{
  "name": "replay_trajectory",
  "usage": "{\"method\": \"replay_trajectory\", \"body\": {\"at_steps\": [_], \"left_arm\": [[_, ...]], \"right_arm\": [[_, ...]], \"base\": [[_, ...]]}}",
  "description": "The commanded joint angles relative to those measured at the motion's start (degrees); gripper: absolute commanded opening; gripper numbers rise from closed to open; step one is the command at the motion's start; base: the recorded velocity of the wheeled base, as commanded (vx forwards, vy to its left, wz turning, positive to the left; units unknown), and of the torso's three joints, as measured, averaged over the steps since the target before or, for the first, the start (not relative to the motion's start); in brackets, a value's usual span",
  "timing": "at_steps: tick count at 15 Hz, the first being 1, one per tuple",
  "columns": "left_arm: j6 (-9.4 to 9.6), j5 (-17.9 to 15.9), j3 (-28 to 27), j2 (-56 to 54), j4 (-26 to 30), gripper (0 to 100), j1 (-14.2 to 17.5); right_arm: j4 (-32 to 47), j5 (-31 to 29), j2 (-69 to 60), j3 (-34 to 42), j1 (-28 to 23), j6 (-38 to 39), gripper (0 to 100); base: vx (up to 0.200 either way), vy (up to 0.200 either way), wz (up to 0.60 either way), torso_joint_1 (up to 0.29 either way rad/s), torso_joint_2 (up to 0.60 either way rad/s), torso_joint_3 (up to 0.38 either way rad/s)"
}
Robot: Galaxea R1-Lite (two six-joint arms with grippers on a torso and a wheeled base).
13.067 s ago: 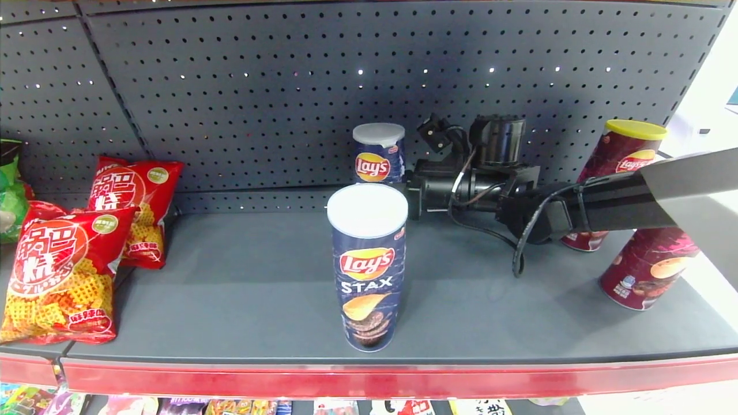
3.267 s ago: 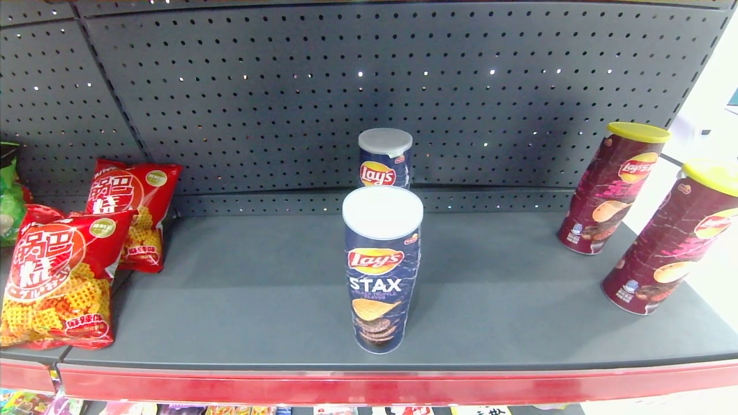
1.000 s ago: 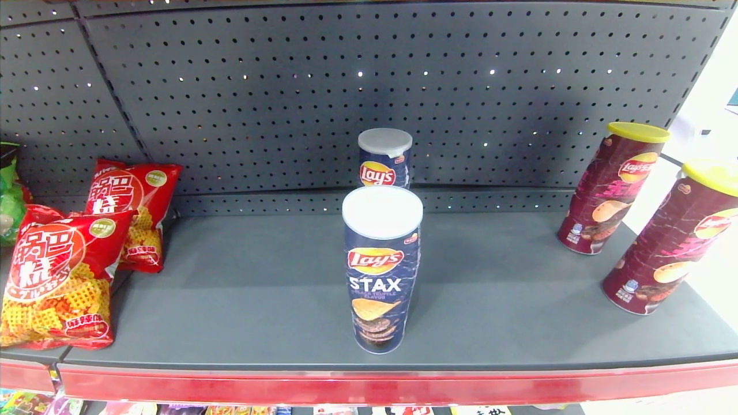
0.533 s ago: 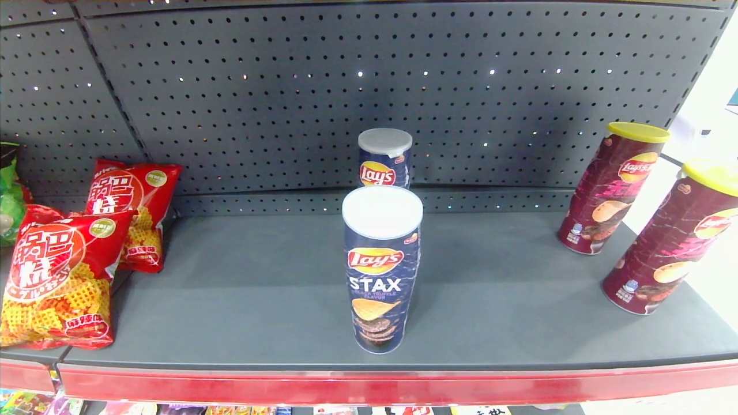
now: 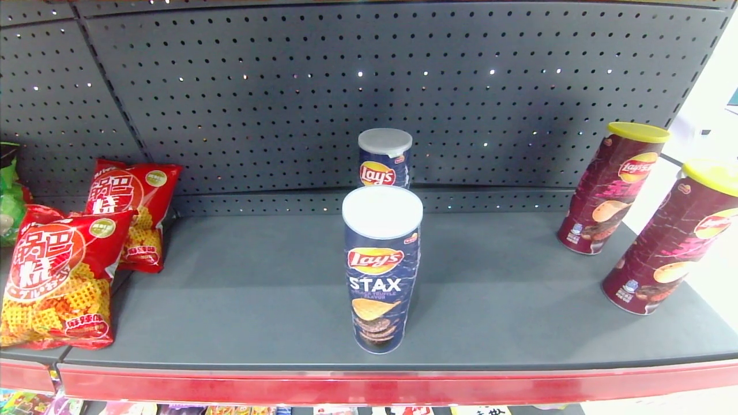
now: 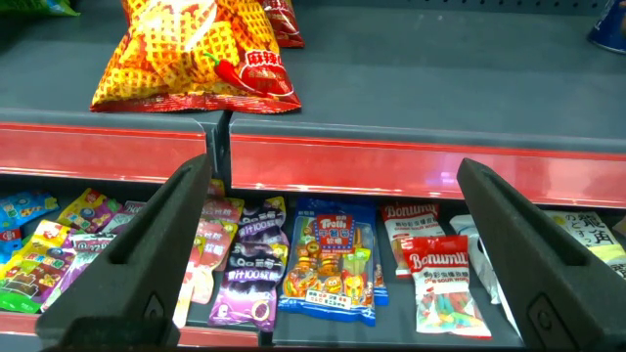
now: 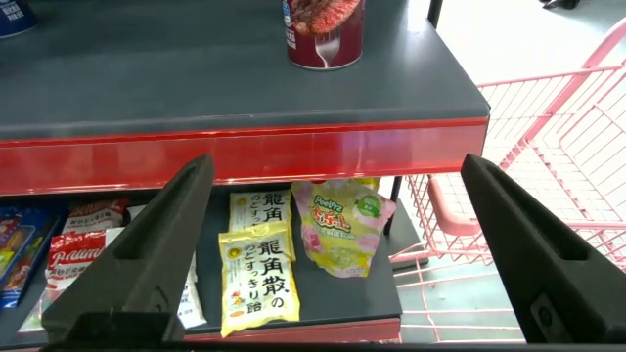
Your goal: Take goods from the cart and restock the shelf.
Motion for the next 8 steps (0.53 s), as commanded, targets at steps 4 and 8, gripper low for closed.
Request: {"method": "replay_trajectory", "body": {"at_steps": [4, 8], "left_arm": [[0.0, 0.0, 0.0, 0.1, 0.0, 100, 0.0], [0.0, 0.0, 0.0, 0.1, 0.0, 100, 0.0]], "right_arm": [[0.0, 0.0, 0.1, 0.0, 0.0, 0.0, 100], [0.0, 0.0, 0.0, 0.0, 0.0, -0.1, 100]], "base": [[0.0, 0.0, 0.0, 0.0, 0.0, 0.0], [0.0, 0.0, 0.0, 0.0, 0.0, 0.0]]}}
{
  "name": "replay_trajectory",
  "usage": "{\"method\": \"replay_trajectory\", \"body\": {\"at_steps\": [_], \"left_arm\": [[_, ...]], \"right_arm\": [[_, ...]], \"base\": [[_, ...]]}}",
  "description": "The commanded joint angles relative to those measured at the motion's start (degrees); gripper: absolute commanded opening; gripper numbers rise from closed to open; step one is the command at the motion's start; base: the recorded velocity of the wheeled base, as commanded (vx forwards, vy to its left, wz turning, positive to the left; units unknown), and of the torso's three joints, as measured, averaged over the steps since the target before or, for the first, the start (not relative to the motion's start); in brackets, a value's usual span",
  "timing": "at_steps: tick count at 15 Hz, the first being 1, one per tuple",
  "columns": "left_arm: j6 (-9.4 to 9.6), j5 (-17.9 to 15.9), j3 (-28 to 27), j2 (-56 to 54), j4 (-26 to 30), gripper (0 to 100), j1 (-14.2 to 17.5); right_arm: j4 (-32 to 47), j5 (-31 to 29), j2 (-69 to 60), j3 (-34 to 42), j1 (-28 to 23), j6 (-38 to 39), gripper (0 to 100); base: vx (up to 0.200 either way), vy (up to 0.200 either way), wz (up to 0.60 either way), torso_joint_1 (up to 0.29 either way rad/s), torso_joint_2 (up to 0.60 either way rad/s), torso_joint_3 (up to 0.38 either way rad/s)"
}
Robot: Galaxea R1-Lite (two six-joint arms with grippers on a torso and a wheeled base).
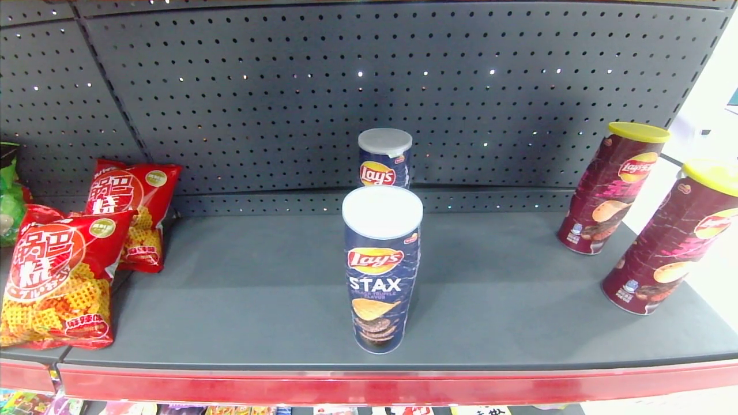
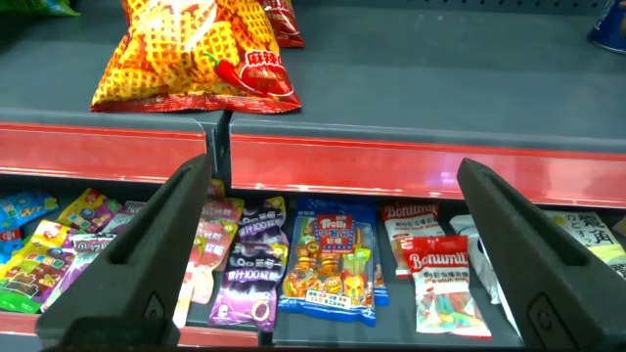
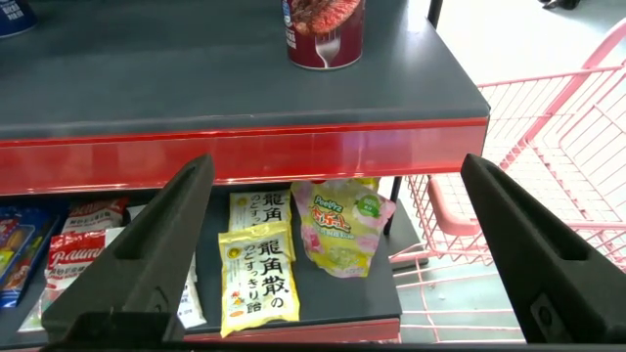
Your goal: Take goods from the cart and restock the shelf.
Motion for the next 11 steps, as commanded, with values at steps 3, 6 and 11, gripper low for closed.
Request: {"method": "replay_trajectory", "body": {"at_steps": [3, 6, 11], "left_arm": [[-0.01, 0.0, 0.0, 0.1, 0.0, 100, 0.0], [-0.01, 0.0, 0.0, 0.1, 0.0, 100, 0.0], [-0.1, 0.0, 0.0, 0.1, 0.0, 100, 0.0]], "right_arm": [[-0.1, -0.1, 0.0, 0.0, 0.0, 0.3, 100], [-0.1, 0.0, 0.0, 0.0, 0.0, 0.2, 100], [-0.1, 0.0, 0.0, 0.0, 0.0, 0.1, 100]], "base": [[0.0, 0.0, 0.0, 0.0, 0.0, 0.0], [0.0, 0.0, 0.0, 0.0, 0.0, 0.0], [0.0, 0.0, 0.0, 0.0, 0.0, 0.0]]}}
